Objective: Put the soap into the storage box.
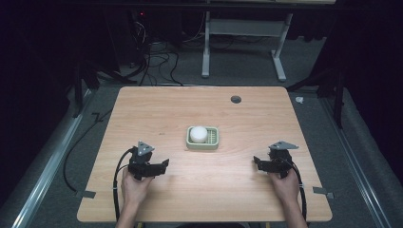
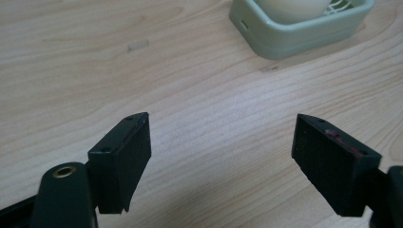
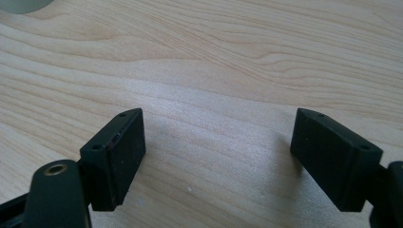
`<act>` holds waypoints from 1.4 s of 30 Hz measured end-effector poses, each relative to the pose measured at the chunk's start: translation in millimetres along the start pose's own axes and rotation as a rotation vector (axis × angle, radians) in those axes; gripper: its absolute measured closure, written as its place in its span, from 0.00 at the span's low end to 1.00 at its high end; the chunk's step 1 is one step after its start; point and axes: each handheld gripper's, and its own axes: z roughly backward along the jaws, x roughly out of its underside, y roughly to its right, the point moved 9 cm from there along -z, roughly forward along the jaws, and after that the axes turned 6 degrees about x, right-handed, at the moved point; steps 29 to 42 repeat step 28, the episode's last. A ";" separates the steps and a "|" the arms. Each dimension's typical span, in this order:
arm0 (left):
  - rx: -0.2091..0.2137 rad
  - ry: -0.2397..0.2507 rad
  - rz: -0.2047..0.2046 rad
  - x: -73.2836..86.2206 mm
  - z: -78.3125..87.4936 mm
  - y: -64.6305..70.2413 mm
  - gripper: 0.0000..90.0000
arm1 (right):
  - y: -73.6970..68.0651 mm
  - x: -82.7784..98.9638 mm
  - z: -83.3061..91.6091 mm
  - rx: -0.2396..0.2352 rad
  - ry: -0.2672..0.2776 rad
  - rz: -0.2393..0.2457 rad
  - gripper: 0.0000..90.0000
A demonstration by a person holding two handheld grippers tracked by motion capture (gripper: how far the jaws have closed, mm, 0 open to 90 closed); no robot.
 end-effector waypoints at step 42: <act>-0.075 0.005 0.001 28.4 -25.7 -10.5 0.19 | -0.2 0.1 0.1 0.001 -0.002 -0.002 0.22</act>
